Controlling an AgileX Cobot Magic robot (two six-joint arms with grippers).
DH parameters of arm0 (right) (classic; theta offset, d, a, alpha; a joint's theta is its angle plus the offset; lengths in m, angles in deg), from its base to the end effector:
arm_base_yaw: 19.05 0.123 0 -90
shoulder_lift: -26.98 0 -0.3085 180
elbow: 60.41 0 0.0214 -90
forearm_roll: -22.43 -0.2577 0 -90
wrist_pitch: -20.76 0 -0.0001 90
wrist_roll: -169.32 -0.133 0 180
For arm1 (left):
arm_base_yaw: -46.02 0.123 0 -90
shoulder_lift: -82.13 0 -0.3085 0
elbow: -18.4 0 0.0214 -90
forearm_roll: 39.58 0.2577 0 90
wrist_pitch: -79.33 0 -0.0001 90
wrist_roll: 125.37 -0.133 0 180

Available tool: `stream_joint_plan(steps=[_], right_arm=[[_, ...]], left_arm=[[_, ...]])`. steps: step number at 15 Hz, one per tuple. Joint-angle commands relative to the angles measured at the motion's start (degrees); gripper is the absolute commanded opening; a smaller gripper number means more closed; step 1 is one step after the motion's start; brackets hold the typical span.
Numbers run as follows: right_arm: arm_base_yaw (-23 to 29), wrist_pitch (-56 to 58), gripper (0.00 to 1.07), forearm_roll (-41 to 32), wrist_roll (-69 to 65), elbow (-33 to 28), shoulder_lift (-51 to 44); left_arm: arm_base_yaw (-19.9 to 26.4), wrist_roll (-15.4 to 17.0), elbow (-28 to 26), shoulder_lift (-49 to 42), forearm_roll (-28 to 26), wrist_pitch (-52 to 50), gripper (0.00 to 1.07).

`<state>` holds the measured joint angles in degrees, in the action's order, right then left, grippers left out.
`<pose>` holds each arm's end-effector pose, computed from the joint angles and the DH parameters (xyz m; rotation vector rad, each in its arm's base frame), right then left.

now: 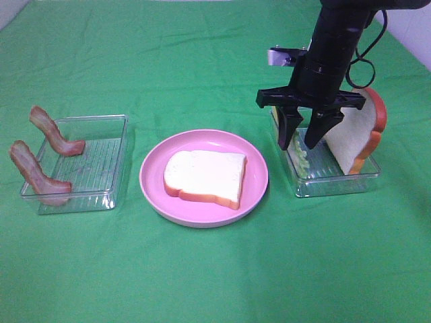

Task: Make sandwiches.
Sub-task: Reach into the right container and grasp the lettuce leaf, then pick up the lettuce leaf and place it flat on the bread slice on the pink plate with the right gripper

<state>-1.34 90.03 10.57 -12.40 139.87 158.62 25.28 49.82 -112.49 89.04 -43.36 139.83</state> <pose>0.4230 0.1619 0.1491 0.3149 -3.0684 -0.2917 0.0107 -0.0122 0.2626 0.4544 1.9900 -0.2533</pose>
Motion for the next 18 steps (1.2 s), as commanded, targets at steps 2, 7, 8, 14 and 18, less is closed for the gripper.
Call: stream_joint_plan(steps=[2,7,8,14,18], right_arm=[[0.06,1.66,0.18,1.03,-0.52,0.4,-0.17],[0.06,3.61,0.0,2.35,-0.52,0.4,-1.03],[0.06,3.78,0.0,2.35,-0.52,0.4,-2.23],[0.06,4.58,0.0,2.92,-0.46,0.4,-14.09],[0.06,4.58,0.0,-1.09,0.29,0.4,-20.51]], left_arm=[[-0.34,0.23,0.11,-1.32,-0.06,-0.57,0.75],[-0.34,0.23,0.11,-1.32,-0.06,-0.57,0.75],[-0.34,0.23,0.11,-1.32,-0.06,-0.57,0.75],[-0.34,0.23,0.11,-1.32,-0.06,-0.57,0.75],[-0.34,0.23,0.11,-1.32,-0.06,-0.57,0.75]])
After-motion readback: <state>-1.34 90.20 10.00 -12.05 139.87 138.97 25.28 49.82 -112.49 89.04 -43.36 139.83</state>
